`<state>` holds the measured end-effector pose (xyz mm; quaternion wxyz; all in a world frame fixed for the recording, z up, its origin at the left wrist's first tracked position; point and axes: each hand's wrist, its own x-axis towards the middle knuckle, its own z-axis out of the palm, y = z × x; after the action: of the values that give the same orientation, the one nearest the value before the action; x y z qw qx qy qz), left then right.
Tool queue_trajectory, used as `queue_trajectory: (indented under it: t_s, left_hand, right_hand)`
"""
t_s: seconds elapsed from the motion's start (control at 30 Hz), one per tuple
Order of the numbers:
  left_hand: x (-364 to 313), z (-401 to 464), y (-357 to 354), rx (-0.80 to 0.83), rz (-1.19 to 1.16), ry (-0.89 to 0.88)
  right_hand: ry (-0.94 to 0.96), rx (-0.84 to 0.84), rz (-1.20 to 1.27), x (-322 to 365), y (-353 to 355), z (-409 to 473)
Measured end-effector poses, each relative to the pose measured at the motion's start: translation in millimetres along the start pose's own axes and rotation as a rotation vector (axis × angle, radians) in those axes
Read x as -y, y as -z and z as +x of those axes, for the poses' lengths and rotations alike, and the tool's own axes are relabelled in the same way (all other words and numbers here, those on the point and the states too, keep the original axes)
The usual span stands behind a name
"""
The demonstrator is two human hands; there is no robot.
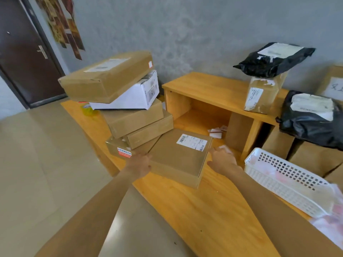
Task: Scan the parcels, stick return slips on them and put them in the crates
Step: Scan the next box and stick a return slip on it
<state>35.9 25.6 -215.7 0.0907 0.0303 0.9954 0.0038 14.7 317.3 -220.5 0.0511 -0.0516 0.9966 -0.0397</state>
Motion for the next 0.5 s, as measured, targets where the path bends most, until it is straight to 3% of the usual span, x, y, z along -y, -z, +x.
queue_trajectory:
  t_s: [0.23, 0.5]
  left_hand:
    - [9.9, 65.9, -20.4, 0.052, -0.245, -0.048]
    - [6.2, 99.0, -32.0, 0.063, -0.291, -0.039]
  right_hand:
    - [-0.284, 0.065, 0.364, 10.1, -35.0, 21.3]
    - [-0.699, 0.022, 1.202, 57.5, -79.9, 21.4]
